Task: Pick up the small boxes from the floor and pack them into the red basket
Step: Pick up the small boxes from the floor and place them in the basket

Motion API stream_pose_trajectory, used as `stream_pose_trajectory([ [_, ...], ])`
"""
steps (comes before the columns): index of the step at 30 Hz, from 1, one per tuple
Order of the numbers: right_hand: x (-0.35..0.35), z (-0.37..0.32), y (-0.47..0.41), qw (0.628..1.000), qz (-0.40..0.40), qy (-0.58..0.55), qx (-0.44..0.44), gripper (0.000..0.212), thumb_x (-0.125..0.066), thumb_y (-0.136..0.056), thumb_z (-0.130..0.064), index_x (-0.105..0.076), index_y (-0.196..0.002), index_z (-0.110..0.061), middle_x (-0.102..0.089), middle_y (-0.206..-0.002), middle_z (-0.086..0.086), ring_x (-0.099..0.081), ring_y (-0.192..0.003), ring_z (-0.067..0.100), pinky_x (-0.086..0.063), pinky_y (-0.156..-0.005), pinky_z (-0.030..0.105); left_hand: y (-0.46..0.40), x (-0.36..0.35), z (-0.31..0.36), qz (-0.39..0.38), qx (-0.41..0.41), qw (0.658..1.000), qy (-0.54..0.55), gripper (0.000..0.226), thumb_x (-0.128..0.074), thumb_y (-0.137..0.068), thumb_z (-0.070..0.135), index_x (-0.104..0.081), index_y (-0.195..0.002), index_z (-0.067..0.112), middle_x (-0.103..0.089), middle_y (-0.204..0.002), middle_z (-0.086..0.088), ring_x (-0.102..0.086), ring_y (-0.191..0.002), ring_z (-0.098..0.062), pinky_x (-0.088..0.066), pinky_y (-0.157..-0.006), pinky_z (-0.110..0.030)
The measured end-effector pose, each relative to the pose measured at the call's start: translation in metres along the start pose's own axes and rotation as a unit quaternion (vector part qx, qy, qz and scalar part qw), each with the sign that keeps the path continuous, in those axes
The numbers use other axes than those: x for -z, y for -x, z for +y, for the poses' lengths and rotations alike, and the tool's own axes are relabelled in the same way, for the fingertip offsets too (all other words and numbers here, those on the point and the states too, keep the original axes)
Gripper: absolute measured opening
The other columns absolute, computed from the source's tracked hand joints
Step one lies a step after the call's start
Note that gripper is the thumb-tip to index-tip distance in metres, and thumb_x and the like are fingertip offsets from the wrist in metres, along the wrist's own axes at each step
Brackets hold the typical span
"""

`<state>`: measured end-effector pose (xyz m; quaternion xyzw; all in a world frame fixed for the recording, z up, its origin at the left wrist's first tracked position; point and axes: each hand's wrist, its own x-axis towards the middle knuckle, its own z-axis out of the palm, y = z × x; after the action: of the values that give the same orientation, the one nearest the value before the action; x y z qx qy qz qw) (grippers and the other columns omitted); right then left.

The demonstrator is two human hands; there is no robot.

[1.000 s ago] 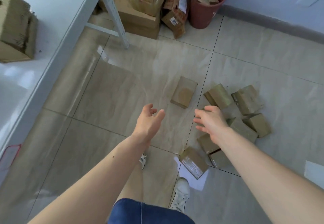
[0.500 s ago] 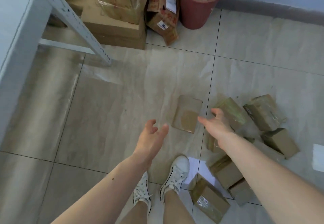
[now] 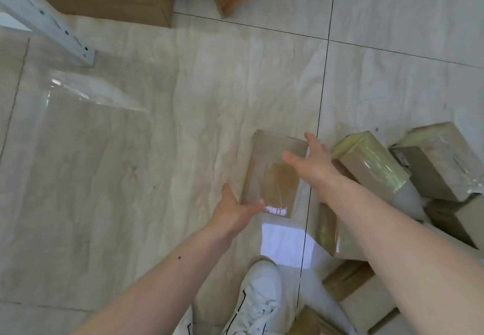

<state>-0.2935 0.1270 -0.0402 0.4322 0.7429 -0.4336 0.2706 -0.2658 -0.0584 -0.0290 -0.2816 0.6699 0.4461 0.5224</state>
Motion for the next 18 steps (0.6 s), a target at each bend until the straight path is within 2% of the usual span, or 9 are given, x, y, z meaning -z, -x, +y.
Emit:
stream_pose_trajectory([
  [2, -0.003, 0.002, -0.019, 1.000, -0.007, -0.021, -0.015, 0.074, -0.061, -0.090, -0.044, -0.022, -0.153, -0.041, -0.010, -0.164, -0.003, -0.034, -0.143, 0.024, -0.041, -0.108, 0.047, -0.018, -0.002, 0.004, -0.014, 0.013, 1.000, -0.001, 0.097, -0.068, -0.089, 0.037, 0.000, -0.157, 0.022, -0.026, -0.160, -0.001, -0.038, -0.140, -0.027, -0.043, -0.104, -0.045],
  [4, -0.006, 0.004, -0.031, 0.998, -0.018, -0.057, -0.029, 0.066, -0.059, -0.093, -0.039, -0.028, -0.151, -0.037, -0.035, -0.150, -0.004, -0.049, -0.126, 0.023, -0.049, -0.087, 0.042, -0.030, -0.005, 0.009, -0.018, 0.020, 1.000, -0.008, 0.077, -0.067, -0.090, 0.036, -0.024, -0.152, 0.017, -0.046, -0.140, 0.000, -0.047, -0.125, -0.025, -0.045, -0.098, -0.044],
  [6, -0.009, 0.003, -0.032, 0.994, -0.024, -0.098, -0.046, 0.059, -0.058, -0.094, -0.035, -0.032, -0.148, -0.035, -0.049, -0.133, -0.002, -0.056, -0.106, 0.022, -0.050, -0.074, 0.035, -0.035, -0.006, 0.009, -0.015, 0.015, 1.000, -0.020, 0.037, -0.067, -0.090, 0.033, -0.052, -0.122, 0.020, -0.055, -0.111, 0.007, -0.052, -0.106, -0.020, -0.047, -0.089, -0.039],
  [7, -0.009, 0.002, -0.029, 0.993, -0.023, -0.109, -0.048, 0.058, -0.059, -0.094, -0.034, -0.032, -0.146, -0.034, -0.052, -0.130, -0.001, -0.058, -0.102, 0.022, -0.052, -0.073, 0.036, -0.033, -0.005, 0.009, -0.011, 0.008, 1.000, -0.022, 0.023, -0.068, -0.090, 0.031, -0.055, -0.107, 0.024, -0.057, -0.105, 0.008, -0.053, -0.102, -0.018, -0.047, -0.087, -0.036],
  [8, -0.008, 0.001, -0.025, 0.992, -0.022, -0.115, -0.050, 0.057, -0.059, -0.094, -0.033, -0.033, -0.145, -0.034, -0.054, -0.127, 0.000, -0.059, -0.100, 0.023, -0.055, -0.077, 0.040, -0.030, -0.004, 0.009, -0.007, -0.002, 1.000, -0.024, 0.021, -0.069, -0.090, 0.029, -0.055, -0.105, 0.025, -0.059, -0.106, 0.007, -0.056, -0.102, -0.017, -0.048, -0.086, -0.034],
  [10, -0.005, -0.005, -0.009, 0.990, -0.022, -0.126, -0.052, 0.057, -0.060, -0.094, -0.032, -0.034, -0.144, -0.033, -0.056, -0.126, -0.001, -0.063, -0.103, 0.026, -0.053, -0.091, 0.050, -0.015, 0.001, 0.009, 0.001, -0.017, 1.000, -0.025, 0.040, -0.070, -0.088, 0.027, -0.055, -0.124, 0.018, -0.064, -0.118, -0.002, -0.059, -0.106, -0.020, -0.048, -0.086, -0.033],
  [12, 0.002, -0.014, 0.015, 0.988, -0.026, -0.142, -0.054, 0.057, -0.062, -0.093, -0.031, -0.035, -0.143, -0.033, -0.056, -0.128, 0.000, -0.064, -0.110, 0.029, -0.052, -0.095, 0.055, 0.013, 0.009, 0.012, 0.022, -0.021, 0.999, -0.024, 0.057, -0.071, -0.088, 0.027, -0.048, -0.139, 0.016, -0.063, -0.126, -0.007, -0.060, -0.113, -0.025, -0.047, -0.089, -0.033],
  [16, 0.021, -0.042, 0.075, 0.985, -0.027, -0.159, -0.053, 0.055, -0.066, -0.091, -0.026, -0.038, -0.138, -0.032, -0.059, -0.111, -0.006, -0.064, -0.107, 0.027, -0.053, -0.093, 0.056, 0.080, 0.032, 0.024, 0.067, -0.036, 0.997, -0.029, 0.053, -0.071, -0.088, 0.020, -0.051, -0.137, 0.016, -0.061, -0.095, 0.014, -0.060, -0.097, -0.016, -0.043, -0.078, -0.022],
  [18, 0.032, -0.059, 0.109, 0.984, -0.030, -0.166, -0.050, 0.052, -0.069, -0.088, -0.022, -0.040, -0.131, -0.032, -0.057, -0.103, -0.011, -0.065, -0.104, 0.026, -0.054, -0.091, 0.055, 0.117, 0.043, 0.032, 0.089, -0.052, 0.994, -0.025, 0.055, -0.072, -0.088, 0.016, -0.050, -0.139, 0.014, -0.058, -0.094, 0.014, -0.056, -0.091, -0.012, -0.042, -0.076, -0.021],
])
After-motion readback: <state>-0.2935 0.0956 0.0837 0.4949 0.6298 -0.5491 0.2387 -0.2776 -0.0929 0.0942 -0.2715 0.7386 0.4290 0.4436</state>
